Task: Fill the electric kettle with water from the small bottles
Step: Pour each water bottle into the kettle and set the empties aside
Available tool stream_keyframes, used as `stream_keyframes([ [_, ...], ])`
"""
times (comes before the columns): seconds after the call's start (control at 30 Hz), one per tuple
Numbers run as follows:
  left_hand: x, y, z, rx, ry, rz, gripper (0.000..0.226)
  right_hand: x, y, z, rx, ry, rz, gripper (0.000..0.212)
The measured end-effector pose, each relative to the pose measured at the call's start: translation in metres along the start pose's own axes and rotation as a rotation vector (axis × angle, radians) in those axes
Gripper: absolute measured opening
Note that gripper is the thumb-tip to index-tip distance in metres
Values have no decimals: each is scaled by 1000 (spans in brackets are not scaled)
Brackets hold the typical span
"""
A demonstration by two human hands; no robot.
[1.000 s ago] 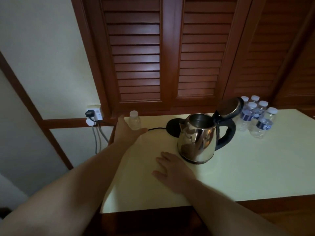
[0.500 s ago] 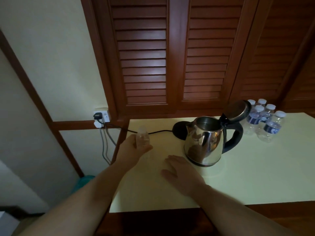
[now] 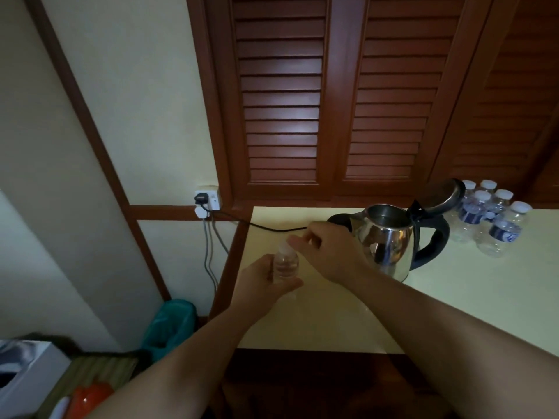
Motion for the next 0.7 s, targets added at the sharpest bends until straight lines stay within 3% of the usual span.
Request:
stream_keyframes([
  [0.17,-6,7,-1,14,41,61,39,11,-15,29,-151,8,241,63],
  [0.4,-12,11,-3,71,52,98,23,12,-20,42,-297,-33,325,45],
  [0.53,-13,10,-4,61,61,113,28,14,-35,41,-308,-150,501,18],
  [0.7,-14,13,-2,49,53,107,44,17,-42,43,-293,-193,583,36],
])
Point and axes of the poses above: each hand's wrist, its own x-axis towards the middle knuckle, its own y-axis out of the palm, z = x × y, the point moved 1 cm from there along x, towards the middle knuckle, and after that the axes turned 14 degrees about z, right-handed, at the moved point
